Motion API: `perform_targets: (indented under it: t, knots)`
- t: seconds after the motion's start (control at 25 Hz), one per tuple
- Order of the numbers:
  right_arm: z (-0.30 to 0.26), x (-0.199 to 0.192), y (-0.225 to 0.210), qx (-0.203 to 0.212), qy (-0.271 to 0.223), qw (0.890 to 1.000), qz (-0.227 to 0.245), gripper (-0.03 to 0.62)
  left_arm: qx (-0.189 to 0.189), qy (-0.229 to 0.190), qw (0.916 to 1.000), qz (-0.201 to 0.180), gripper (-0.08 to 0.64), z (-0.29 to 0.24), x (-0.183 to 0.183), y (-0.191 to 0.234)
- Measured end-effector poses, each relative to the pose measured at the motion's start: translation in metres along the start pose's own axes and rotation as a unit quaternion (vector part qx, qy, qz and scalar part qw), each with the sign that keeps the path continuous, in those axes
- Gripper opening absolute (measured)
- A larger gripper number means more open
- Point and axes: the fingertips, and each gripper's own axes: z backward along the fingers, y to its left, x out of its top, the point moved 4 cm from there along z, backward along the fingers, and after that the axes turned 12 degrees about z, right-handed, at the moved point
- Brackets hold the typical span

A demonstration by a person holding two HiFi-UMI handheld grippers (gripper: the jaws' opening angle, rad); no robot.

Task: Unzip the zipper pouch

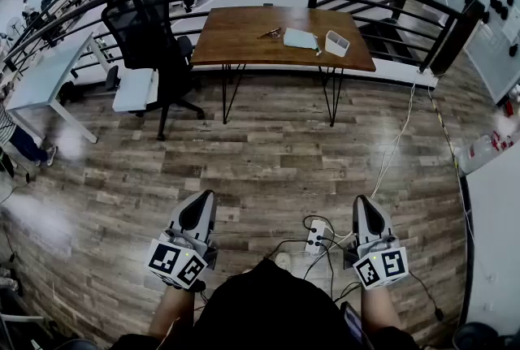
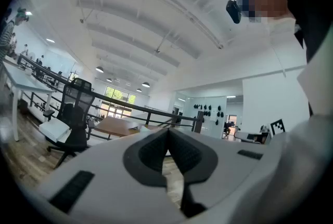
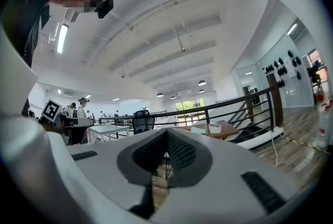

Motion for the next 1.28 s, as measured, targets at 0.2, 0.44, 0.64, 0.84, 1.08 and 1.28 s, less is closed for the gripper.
perform_targets:
  t: [0.2, 0.44, 0.64, 0.84, 1.08, 1.28]
  knots:
    - [0.005, 0.001, 0.003, 0.008, 0.004, 1.0, 0.002, -0.008, -0.001, 0.002, 1.0, 0.005, 0.013, 0.004, -0.002, -0.005]
    - [0.011, -0.006, 0.002, 0.014, 0.014, 1.0, -0.014, -0.008, 0.001, 0.003, 0.9999, 0.011, 0.014, 0.008, -0.008, -0.011]
    - [0.015, -0.008, 0.006, 0.031, 0.017, 0.999, -0.008, -0.005, 0.003, 0.005, 0.9998, 0.019, 0.015, 0.012, -0.016, -0.017]
    - [0.013, 0.005, 0.008, 0.044, -0.031, 0.999, -0.006, 0.154, 0.007, -0.005, 0.9998, 0.016, 0.129, 0.01, -0.015, -0.023]
    - [0.012, 0.014, -0.009, 0.027, -0.068, 0.997, -0.034, 0.374, 0.012, -0.025, 0.9996, 0.008, 0.282, -0.002, -0.009, -0.03]
    - [0.01, 0.012, -0.028, 0.03, -0.063, 0.997, -0.038, 0.371, 0.006, -0.025, 0.9996, -0.011, 0.284, -0.023, -0.004, -0.037]
